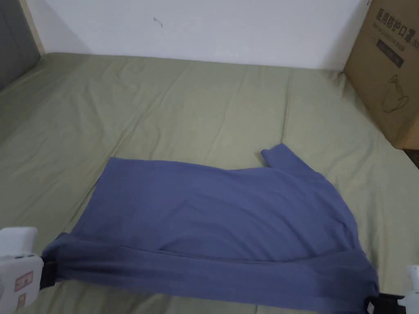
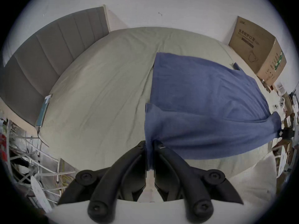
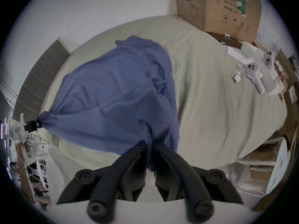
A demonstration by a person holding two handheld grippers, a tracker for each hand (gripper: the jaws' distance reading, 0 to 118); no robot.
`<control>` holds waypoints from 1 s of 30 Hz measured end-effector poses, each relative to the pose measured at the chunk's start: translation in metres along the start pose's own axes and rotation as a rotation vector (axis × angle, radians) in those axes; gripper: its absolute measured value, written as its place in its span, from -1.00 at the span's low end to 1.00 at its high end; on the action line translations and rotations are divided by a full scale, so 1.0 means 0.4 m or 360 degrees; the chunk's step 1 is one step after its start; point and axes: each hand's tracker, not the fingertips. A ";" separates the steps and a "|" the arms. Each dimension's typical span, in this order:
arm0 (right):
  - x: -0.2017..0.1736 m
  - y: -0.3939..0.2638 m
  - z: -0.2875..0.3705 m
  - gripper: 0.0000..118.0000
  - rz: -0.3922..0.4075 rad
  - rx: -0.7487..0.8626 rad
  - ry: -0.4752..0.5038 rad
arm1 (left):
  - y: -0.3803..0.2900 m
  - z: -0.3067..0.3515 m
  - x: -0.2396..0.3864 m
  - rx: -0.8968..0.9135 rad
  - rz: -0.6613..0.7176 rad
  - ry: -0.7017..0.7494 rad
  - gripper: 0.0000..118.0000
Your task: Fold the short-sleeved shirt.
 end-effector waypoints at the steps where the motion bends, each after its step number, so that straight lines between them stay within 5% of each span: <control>1: -0.002 -0.020 -0.012 -0.87 0.0004 -0.0025 -0.0010 | -0.017 -0.008 0.005 -0.0044 -0.0047 0.0048 -0.89; 6: -0.011 -0.061 -0.065 -0.86 -0.0040 -0.0103 -0.0039 | -0.073 -0.059 0.029 -0.0141 -0.0165 0.0100 -0.71; 8: -0.027 -0.047 -0.054 -0.43 0.0012 -0.0111 -0.0108 | -0.071 -0.057 0.034 -0.0153 -0.0198 0.0232 -0.01; 10: -0.043 -0.019 -0.038 0.10 0.0116 -0.0042 -0.0178 | -0.054 -0.030 0.027 -0.0067 -0.0160 0.0210 0.34; 13: -0.063 0.050 -0.013 0.12 0.0117 0.0084 -0.0191 | -0.009 0.019 0.029 0.0077 -0.0022 0.0100 0.38; 16: -0.088 0.129 -0.002 0.12 0.0046 0.0185 -0.0076 | 0.040 0.045 0.052 0.0164 0.0038 -0.0062 0.22; 18: -0.112 0.160 -0.005 -0.05 0.0090 0.0253 -0.0019 | 0.064 0.039 0.078 0.0211 0.0041 -0.0126 -0.43; 19: -0.128 0.169 -0.012 -0.51 0.0112 0.0263 -0.0021 | 0.074 0.025 0.094 0.0193 0.0036 -0.0137 -1.00; 20: -0.143 0.177 -0.024 -0.99 0.0103 0.0256 -0.0029 | 0.085 0.009 0.112 0.0157 0.0033 -0.0152 -1.00; 24: -0.158 0.216 -0.092 -1.00 -0.0069 0.0257 0.0070 | 0.111 -0.038 0.188 0.0121 -0.0047 -0.0221 -1.00; 30: -0.149 0.330 -0.129 -0.98 -0.0073 0.0303 0.0038 | 0.166 -0.075 0.238 0.0124 -0.0015 -0.0287 -1.00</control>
